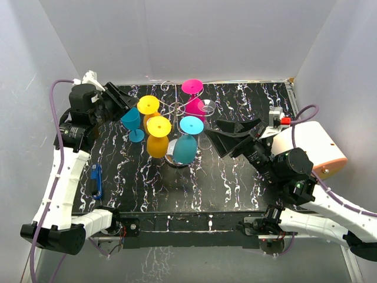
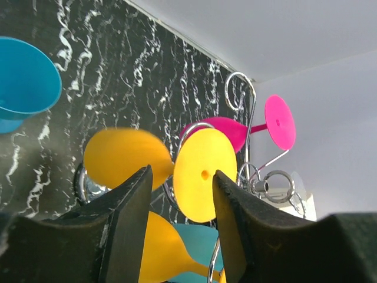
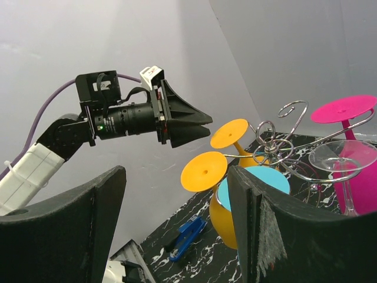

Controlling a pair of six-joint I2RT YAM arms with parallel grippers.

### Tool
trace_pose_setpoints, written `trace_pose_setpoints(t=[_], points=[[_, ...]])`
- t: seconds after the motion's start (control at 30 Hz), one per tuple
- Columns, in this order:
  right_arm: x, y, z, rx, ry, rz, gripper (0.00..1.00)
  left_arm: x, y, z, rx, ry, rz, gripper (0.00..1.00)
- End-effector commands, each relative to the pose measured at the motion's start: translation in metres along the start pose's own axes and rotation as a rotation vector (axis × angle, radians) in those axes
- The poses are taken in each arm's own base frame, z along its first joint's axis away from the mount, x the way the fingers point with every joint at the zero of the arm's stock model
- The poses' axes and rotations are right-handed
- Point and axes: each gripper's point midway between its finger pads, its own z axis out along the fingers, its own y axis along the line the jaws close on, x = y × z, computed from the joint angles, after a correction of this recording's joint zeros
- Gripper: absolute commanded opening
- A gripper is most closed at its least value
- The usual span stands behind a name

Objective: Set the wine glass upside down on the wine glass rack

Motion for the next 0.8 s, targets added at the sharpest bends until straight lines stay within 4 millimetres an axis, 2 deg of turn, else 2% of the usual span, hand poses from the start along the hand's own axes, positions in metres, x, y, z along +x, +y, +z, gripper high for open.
trace_pose_setpoints(t=[0.0,0.2,0.33,0.53,0.63,0.77], points=[[-0.02,0.005,-0.003,-0.012,-0.056,0.007,0.68,-0.025,0.003,-0.017,-0.067,-0.093,0.12,0.46],[-0.023,0.005,-0.007,-0.01,-0.061,0.013,0.68,-0.049,0.039,-0.015,-0.281,-0.159,0.259,0.44],[-0.023,0.004,-0.007,-0.005,-0.063,0.014,0.68,-0.054,0.067,-0.006,-0.386,-0.161,0.283,0.45],[-0.021,0.006,-0.005,-0.016,-0.057,0.02,0.68,-0.042,0.123,0.034,-0.523,-0.046,0.332,0.52],[-0.018,0.008,-0.004,-0.024,-0.046,0.027,0.68,-0.035,0.151,0.055,-0.587,0.025,0.375,0.52],[-0.015,0.01,-0.003,-0.032,-0.036,0.038,0.68,-0.03,0.175,0.078,-0.614,0.087,0.382,0.5]])
